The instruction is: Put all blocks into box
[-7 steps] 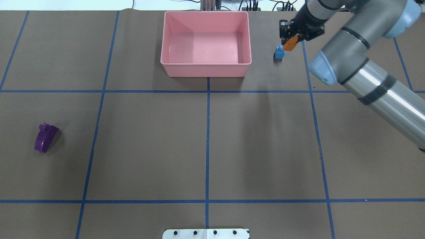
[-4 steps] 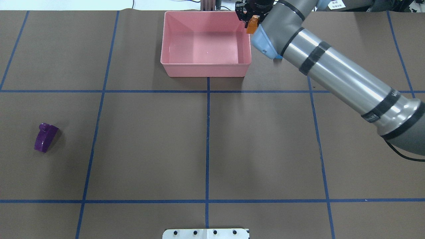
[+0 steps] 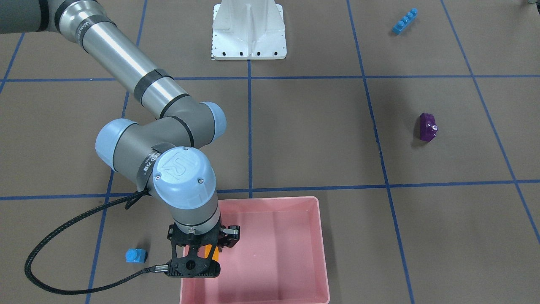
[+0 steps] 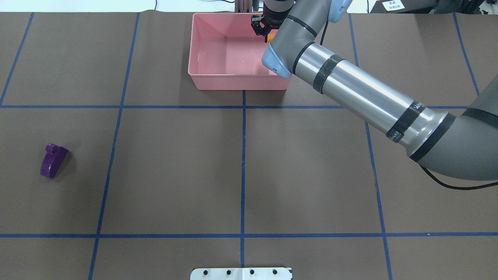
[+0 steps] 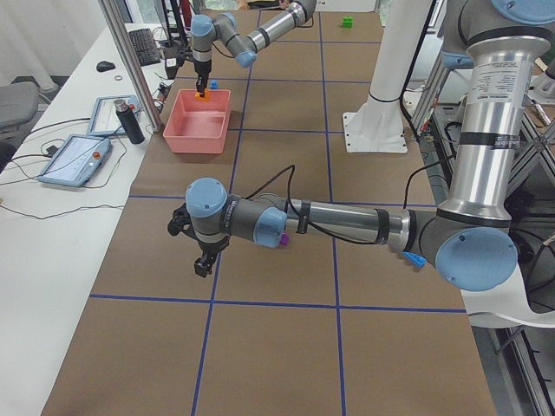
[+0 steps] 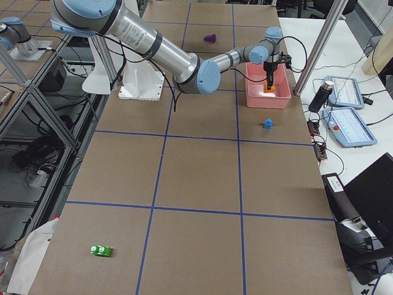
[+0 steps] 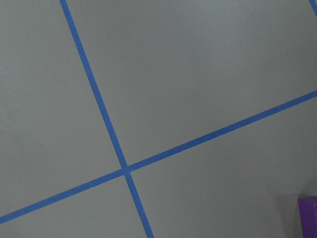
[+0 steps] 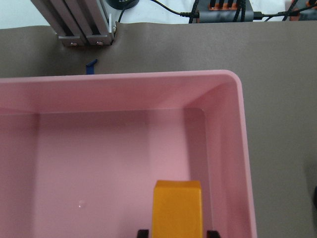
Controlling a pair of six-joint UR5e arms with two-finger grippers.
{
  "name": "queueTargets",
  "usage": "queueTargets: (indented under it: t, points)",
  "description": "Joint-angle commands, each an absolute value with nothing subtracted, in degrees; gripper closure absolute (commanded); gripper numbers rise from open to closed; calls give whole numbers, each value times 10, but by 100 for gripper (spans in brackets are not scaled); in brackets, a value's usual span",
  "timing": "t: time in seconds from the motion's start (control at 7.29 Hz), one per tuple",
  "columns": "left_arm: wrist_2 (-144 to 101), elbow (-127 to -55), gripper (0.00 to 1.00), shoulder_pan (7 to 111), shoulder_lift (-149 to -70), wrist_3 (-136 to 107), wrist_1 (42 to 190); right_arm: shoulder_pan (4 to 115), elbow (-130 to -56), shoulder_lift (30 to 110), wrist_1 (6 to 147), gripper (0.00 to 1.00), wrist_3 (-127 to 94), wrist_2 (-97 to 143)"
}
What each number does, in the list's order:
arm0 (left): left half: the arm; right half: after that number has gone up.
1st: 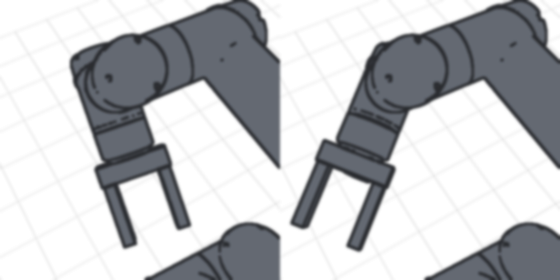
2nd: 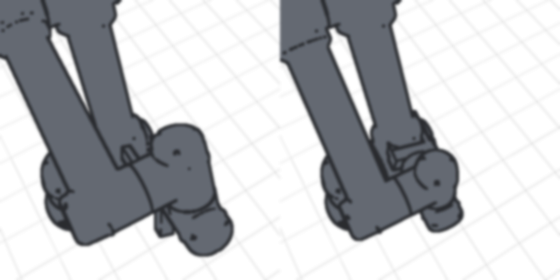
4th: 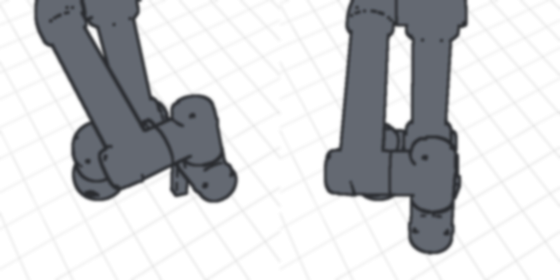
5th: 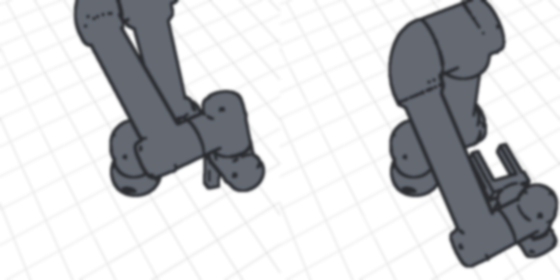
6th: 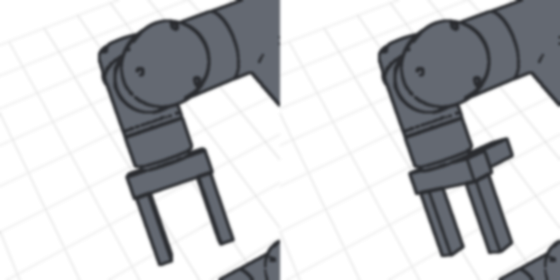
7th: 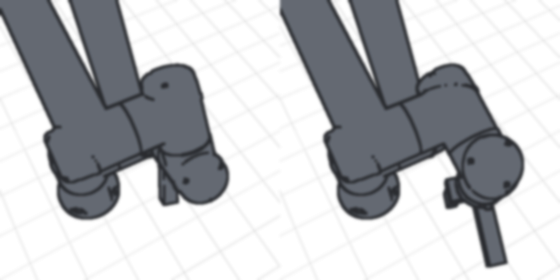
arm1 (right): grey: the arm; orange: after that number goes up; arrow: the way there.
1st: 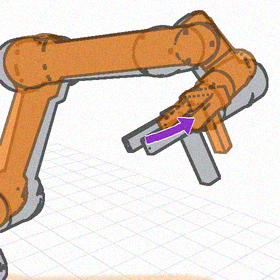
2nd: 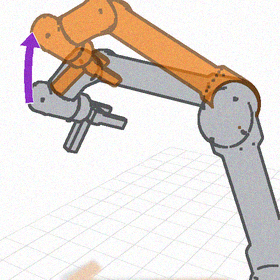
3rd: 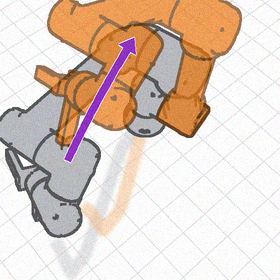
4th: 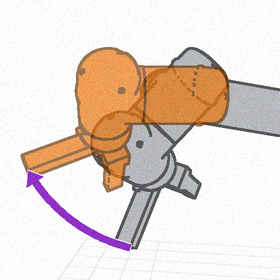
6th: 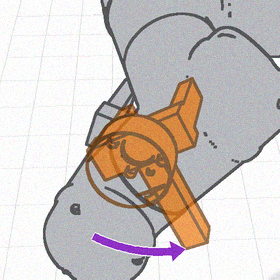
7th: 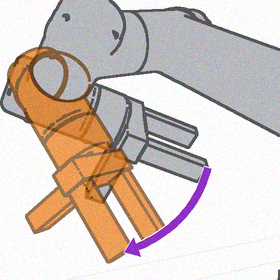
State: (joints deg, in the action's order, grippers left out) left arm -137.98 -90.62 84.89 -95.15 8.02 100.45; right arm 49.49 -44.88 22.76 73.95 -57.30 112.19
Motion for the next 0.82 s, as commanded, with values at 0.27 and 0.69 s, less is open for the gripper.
queueTargets:
  t: [0.27, 0.69]
  points:
    - [-1373, -921, 0, 777, -955, -10, 1066, 507, -479, 233, 750, 0, -578, 1145]
    - [-1318, -938, 0, 670, -924, -185, 1165, 559, -672, 325, 886, 0, -512, 1209]
